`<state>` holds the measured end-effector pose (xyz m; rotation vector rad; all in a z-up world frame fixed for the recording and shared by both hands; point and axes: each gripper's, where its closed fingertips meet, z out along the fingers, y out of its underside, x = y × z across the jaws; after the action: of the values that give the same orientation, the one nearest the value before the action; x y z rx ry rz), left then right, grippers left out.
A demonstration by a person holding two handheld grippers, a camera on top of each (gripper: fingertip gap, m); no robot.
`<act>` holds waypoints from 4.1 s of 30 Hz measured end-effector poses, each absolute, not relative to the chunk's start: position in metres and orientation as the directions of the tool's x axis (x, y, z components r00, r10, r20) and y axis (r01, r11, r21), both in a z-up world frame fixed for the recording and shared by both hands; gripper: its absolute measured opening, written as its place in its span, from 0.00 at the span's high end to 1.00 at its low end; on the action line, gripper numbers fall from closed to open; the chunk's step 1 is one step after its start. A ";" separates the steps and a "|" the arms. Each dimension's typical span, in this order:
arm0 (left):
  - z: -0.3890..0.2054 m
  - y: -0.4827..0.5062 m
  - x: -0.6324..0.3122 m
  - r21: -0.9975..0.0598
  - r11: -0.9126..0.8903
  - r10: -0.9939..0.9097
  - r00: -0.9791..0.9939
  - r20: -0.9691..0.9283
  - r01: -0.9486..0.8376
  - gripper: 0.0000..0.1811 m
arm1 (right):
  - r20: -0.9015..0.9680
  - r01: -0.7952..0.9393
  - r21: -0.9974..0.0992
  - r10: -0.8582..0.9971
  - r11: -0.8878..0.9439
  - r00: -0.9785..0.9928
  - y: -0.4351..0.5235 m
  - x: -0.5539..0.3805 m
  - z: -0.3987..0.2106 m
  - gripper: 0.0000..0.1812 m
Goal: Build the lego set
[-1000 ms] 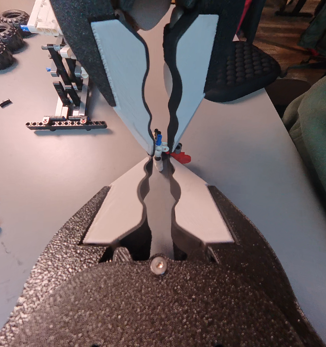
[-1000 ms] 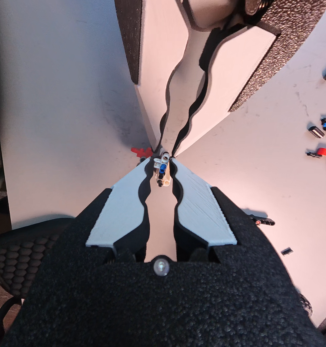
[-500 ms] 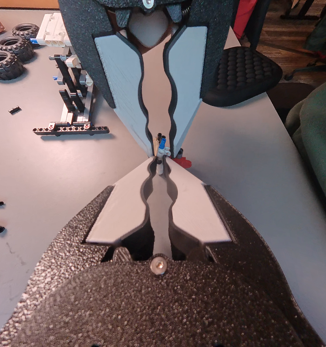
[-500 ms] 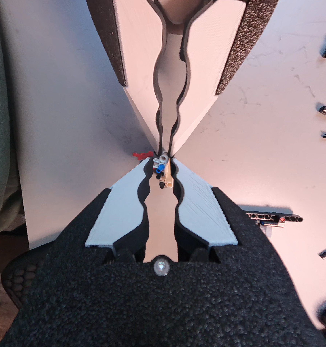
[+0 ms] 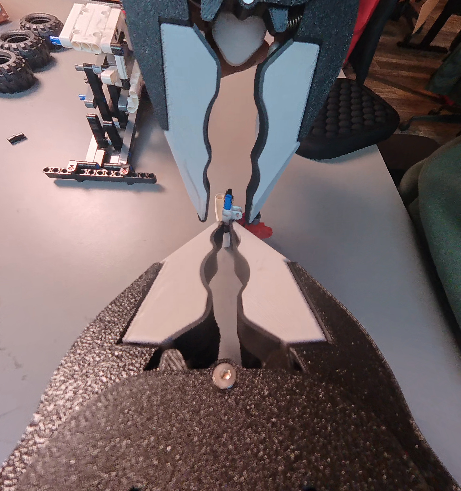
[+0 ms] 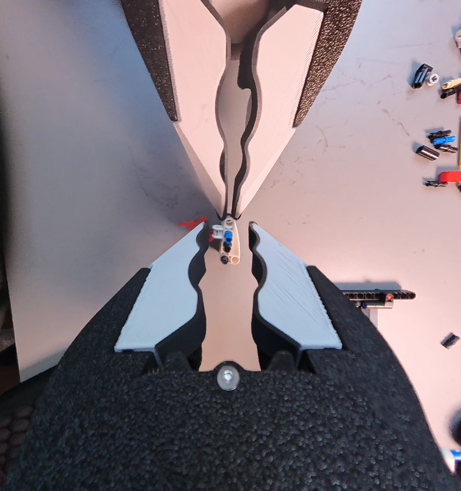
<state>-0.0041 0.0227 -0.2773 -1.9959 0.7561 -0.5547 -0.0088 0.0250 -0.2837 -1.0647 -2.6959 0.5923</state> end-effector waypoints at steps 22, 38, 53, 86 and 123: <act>-0.289 0.034 -0.048 -0.833 -0.497 -0.558 0.825 0.092 -0.243 0.91 | 0.099 0.666 -0.540 0.825 0.514 -0.557 0.075 -0.032 -0.273 0.88; -0.251 0.031 -0.047 -0.930 -0.348 -0.582 0.805 0.114 -0.120 0.87 | 0.215 0.345 -0.746 0.697 0.569 -0.684 0.041 -0.052 -0.245 0.98; -0.208 0.019 -0.022 -0.971 -0.236 -0.648 0.738 0.189 0.042 0.90 | 0.217 0.236 -0.884 0.802 0.403 -0.557 0.025 -0.035 -0.211 0.92; -0.196 0.025 -0.029 -0.523 -0.543 -0.538 0.206 0.818 0.657 0.92 | 0.461 -0.007 -0.874 0.823 0.486 -0.331 0.015 -0.058 -0.205 0.86; -0.176 -0.002 -0.001 -0.998 -0.052 -0.747 0.662 0.059 0.030 0.91 | -0.270 0.184 -0.963 0.632 -0.199 -0.727 -0.008 -0.019 -0.181 0.96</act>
<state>-0.0014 -0.0015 -0.1757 -1.5031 0.6244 -0.7036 -0.0185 -0.0075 -0.1814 -0.9520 -1.7490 1.9966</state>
